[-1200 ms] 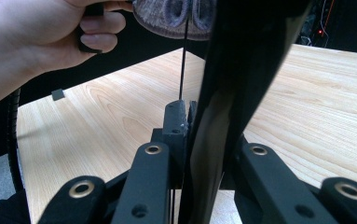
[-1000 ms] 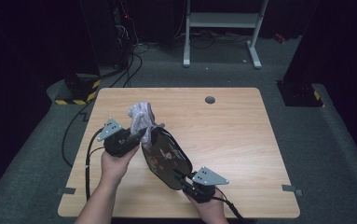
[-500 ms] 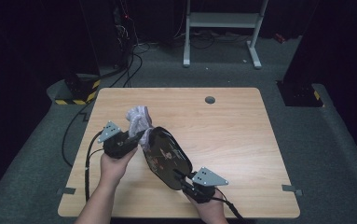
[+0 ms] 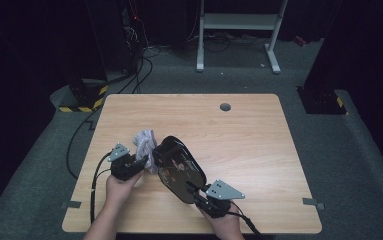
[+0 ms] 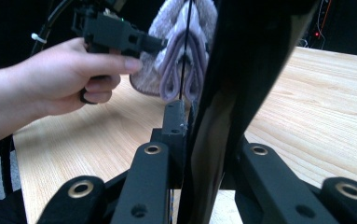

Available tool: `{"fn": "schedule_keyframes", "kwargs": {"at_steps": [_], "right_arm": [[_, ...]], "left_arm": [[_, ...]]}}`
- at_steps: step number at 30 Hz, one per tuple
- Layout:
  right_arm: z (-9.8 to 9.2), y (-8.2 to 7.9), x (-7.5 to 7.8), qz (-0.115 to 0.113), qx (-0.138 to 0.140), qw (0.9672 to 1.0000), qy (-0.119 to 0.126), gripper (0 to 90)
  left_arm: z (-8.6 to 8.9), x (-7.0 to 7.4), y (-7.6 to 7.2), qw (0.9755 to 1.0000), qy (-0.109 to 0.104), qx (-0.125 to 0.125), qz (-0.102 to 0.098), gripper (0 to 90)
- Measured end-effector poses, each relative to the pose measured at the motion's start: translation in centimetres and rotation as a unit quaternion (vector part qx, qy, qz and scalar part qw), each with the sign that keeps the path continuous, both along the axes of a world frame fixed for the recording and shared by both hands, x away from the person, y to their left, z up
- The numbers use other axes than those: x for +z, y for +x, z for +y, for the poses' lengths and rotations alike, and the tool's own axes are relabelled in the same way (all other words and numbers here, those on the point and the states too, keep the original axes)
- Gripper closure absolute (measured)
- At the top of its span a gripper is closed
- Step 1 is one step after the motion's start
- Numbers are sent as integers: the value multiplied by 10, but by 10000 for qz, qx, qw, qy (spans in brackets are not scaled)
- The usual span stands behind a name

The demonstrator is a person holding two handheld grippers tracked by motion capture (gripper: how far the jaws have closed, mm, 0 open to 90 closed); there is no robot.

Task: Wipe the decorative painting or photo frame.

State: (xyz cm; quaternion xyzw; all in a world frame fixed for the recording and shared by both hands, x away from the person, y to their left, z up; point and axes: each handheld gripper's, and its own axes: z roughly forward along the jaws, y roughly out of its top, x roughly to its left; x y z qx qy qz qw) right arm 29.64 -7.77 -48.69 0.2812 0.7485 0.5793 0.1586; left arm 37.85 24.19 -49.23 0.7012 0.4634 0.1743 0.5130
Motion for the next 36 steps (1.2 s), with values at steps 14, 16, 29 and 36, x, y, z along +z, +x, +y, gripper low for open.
{"fn": "schedule_keyframes", "kwargs": {"at_steps": [14, 16, 29, 36], "right_arm": [[0, 0, 0, 4, 13, 10000, -6, 792], [1, 0, 0, 3, 15, 10000, -7, 792], [1, 0, 0, 10, 12, 10000, -14, 793], [1, 0, 0, 20, -5, 10000, -21, 786]], "left_arm": [[3, 38, 3, 9989, -267, -24, -391, 690], [0, 49, 1, 9980, -313, -68, -548, 690], [-18, 82, -13, 9926, -475, -457, -1024, 690], [-2, 50, 1, 9971, -536, -178, -513, 692]]}}
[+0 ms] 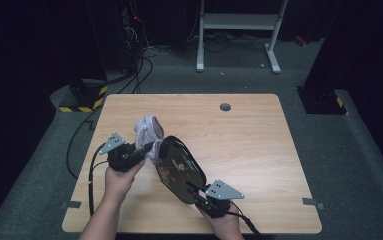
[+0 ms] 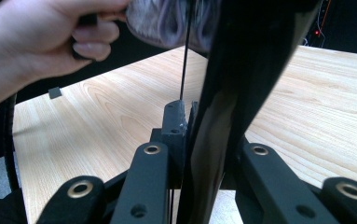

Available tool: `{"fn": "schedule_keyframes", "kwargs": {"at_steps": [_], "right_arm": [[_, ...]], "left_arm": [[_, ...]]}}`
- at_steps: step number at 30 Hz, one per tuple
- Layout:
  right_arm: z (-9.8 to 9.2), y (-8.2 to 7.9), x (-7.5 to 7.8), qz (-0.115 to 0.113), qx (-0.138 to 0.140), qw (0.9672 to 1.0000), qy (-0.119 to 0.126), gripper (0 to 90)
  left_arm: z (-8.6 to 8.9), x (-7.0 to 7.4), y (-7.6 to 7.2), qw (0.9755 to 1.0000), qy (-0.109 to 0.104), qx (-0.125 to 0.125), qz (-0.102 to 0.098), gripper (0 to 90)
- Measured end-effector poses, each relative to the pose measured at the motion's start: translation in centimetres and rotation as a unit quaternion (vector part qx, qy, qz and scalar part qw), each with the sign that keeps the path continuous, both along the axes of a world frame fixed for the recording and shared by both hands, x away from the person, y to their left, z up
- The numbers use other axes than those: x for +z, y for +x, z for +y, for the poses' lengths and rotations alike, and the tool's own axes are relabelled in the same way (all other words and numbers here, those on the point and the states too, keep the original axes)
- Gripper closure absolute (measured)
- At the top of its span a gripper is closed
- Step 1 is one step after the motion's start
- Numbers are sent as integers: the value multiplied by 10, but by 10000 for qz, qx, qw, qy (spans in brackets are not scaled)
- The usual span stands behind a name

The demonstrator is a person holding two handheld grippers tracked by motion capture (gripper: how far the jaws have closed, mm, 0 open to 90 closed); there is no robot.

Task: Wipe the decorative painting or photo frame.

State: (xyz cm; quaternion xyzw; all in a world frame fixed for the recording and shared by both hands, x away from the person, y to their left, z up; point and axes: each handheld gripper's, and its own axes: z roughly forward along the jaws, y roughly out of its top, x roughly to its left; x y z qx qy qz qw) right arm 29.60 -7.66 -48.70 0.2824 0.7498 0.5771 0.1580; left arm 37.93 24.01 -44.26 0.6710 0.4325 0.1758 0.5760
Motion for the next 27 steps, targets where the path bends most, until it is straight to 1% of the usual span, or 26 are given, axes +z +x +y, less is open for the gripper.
{"fn": "schedule_keyframes", "kwargs": {"at_steps": [3, 5, 7, 10, 11, 13, 15, 18, 20, 23, 25, 27], "right_arm": [[0, 0, 0, -2, 4, 10000, -1, 785], [0, 0, 0, -1, 5, 10000, -2, 785], [0, 0, 0, -4, 4, 10000, -4, 785], [1, 0, -1, -4, 6, 10000, -3, 785], [1, 0, -1, -6, 5, 10000, -1, 785], [1, 0, -1, -8, 6, 10000, -2, 786], [1, 0, -1, -8, 6, 10000, -1, 786], [1, 0, -1, -2, 3, 10000, -9, 786], [1, 0, -1, 2, 1, 10000, -16, 786], [1, 0, -1, 2, -2, 10000, -26, 786], [1, 0, -1, 4, 0, 10000, -29, 786], [1, 0, -1, 3, 2, 10000, -30, 786]], "left_arm": [[6, -17, 3, 9996, 114, 55, 266, 693], [8, -29, 3, 9989, 139, 56, 441, 694], [8, -41, 2, 9982, 230, 25, 560, 694], [7, -55, -2, 9971, 327, -41, 692, 695], [6, -58, -4, 9968, 323, -40, 724, 695], [5, -63, -7, 9961, 434, -76, 761, 696], [2, -67, -10, 9954, 568, -85, 770, 697], [0, -71, -11, 9938, 686, -141, 868, 696], [1, -71, -10, 9936, 647, -150, 919, 695], [3, -69, -8, 9941, 509, -133, 946, 694], [5, -64, -7, 9951, 393, -96, 905, 693], [6, -58, -7, 9963, 332, -47, 796, 693]]}}
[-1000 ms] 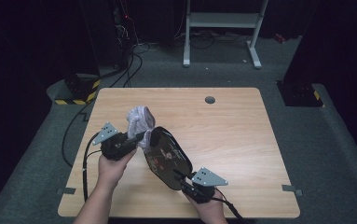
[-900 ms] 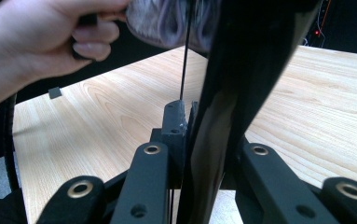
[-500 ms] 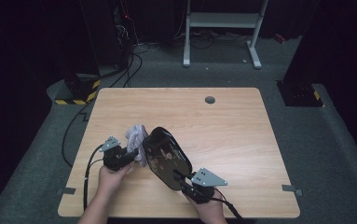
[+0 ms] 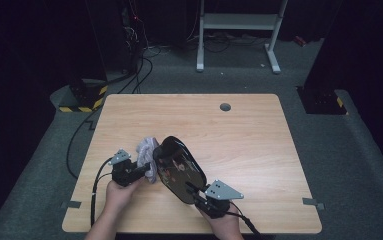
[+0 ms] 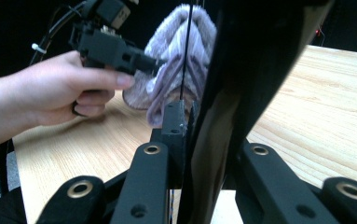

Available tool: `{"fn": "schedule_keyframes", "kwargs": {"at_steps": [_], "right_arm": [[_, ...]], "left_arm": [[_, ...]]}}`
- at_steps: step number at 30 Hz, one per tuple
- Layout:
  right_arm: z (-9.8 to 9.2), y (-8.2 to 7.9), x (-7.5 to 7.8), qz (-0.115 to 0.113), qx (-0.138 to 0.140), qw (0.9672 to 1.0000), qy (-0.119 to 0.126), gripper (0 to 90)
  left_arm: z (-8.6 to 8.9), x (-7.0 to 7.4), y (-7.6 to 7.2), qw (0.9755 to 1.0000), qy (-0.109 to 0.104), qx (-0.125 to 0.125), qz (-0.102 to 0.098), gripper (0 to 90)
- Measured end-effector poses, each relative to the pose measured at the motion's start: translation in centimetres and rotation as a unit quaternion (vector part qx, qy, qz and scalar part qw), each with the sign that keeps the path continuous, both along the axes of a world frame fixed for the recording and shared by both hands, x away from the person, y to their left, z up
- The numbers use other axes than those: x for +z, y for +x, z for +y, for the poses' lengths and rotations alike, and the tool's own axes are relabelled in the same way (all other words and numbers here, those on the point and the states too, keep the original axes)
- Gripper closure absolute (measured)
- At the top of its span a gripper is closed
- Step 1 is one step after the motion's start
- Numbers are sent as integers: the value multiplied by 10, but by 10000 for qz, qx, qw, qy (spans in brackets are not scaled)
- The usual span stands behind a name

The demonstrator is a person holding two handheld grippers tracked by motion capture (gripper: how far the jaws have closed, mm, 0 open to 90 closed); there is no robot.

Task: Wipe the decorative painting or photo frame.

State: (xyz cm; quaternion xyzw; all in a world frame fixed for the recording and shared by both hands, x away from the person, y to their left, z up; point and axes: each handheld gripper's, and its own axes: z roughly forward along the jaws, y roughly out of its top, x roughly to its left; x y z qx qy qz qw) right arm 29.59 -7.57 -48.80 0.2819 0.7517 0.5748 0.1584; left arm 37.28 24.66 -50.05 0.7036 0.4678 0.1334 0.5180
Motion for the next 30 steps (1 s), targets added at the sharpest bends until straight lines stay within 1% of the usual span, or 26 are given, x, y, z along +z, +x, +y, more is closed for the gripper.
{"fn": "schedule_keyframes", "kwargs": {"at_steps": [2, 4, 8, 11, 13, 16, 18, 20, 24, 27, 28, 30], "right_arm": [[0, 0, 0, -2, -1, 10000, -6, 787], [-1, 0, 0, 2, 2, 10000, -8, 788], [0, 0, 0, 15, 19, 10000, 0, 791], [1, 0, 0, 12, 32, 10000, 6, 792], [1, 0, 0, 8, 36, 10000, 4, 793], [1, 1, 0, 18, 28, 10000, 9, 792], [1, 1, 0, 21, 19, 10000, 10, 791], [1, 0, 0, 12, 10, 10000, 6, 790], [1, 0, 0, 19, 6, 10000, 9, 789], [1, 0, 0, 25, 6, 10000, 9, 788], [1, 0, 0, 25, 6, 10000, 8, 787], [1, 0, 0, 28, 4, 10000, 6, 786]], "left_arm": [[1, 7, 0, 10000, -9, 30, -89, 691], [2, 12, -2, 9998, 52, 51, -205, 690], [8, 18, -7, 9994, -61, 86, -320, 687], [9, 18, -12, 9994, 52, -49, -346, 687], [8, 16, -15, 9991, 162, -140, -379, 687], [6, 11, -20, 9984, 271, -305, -379, 687], [3, 6, -22, 9979, 350, -418, -346, 687], [0, 1, -23, 9976, 416, -464, -296, 686], [-2, -8, -22, 9976, 399, -568, -81, 683], [-6, -14, -20, 9960, 516, -721, 114, 676], [-6, -16, -20, 9957, 522, -751, 161, 675], [-7, -18, -20, 9956, 448, -789, 240, 673]]}}
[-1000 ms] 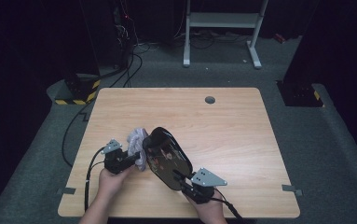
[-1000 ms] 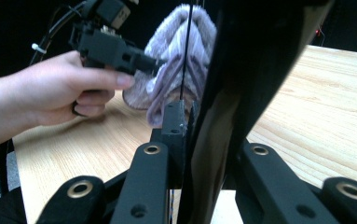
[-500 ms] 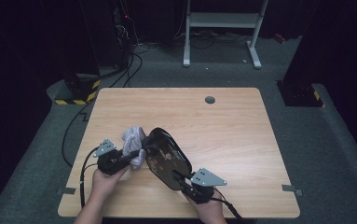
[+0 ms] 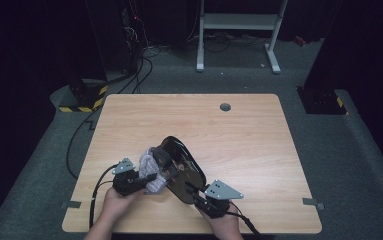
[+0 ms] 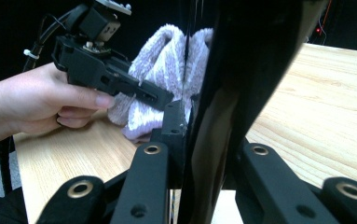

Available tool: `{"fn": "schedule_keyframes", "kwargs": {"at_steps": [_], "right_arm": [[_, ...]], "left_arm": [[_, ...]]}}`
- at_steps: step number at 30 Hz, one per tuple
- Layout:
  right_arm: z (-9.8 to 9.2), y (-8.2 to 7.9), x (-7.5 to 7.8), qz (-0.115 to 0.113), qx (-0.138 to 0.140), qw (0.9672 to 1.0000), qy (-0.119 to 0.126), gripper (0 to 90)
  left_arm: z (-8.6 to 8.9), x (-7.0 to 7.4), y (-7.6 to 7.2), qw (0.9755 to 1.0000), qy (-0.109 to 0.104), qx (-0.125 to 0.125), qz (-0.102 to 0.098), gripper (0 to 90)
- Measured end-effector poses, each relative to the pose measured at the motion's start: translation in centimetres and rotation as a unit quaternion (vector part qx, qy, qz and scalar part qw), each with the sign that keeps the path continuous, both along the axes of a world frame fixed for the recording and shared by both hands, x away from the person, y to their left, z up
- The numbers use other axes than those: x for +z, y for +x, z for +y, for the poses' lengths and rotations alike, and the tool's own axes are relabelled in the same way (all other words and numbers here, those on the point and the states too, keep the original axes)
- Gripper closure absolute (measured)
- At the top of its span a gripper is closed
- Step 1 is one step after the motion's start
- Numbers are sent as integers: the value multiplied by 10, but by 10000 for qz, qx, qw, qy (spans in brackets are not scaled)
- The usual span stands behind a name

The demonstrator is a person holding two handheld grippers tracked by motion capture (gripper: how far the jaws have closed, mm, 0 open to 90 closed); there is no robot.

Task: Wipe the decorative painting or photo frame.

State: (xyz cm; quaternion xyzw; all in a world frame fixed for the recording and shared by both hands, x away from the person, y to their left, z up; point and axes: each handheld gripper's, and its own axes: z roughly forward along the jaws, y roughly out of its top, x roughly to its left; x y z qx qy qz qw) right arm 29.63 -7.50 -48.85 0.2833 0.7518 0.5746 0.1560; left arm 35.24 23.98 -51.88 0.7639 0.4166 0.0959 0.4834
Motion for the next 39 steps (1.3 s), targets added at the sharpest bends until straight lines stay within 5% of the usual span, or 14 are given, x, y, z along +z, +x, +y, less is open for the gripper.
{"fn": "schedule_keyframes", "kwargs": {"at_steps": [4, 9, 18, 25, 31, 39], "right_arm": [[0, 0, 0, 3, 1, 10000, -3, 786], [0, 0, 0, 22, 16, 10000, -10, 791], [0, 0, 0, 13, 10, 10000, -15, 789], [0, 1, 0, 20, 8, 10000, -13, 787], [0, 0, 0, 30, 0, 10000, -17, 786], [-6, 8, -1, 287, 151, 9992, 226, 804]], "left_arm": [[1, 2, -1, 10000, -70, 34, -45, 673], [11, 20, 3, 9976, -561, 225, -323, 671], [14, 54, 13, 9933, -760, 206, -846, 640], [11, 41, 11, 9947, -736, 184, -687, 657], [7, 18, 7, 9979, -556, 67, -333, 662], [11, 2, 4, 9987, -484, -134, 17, 650]]}}
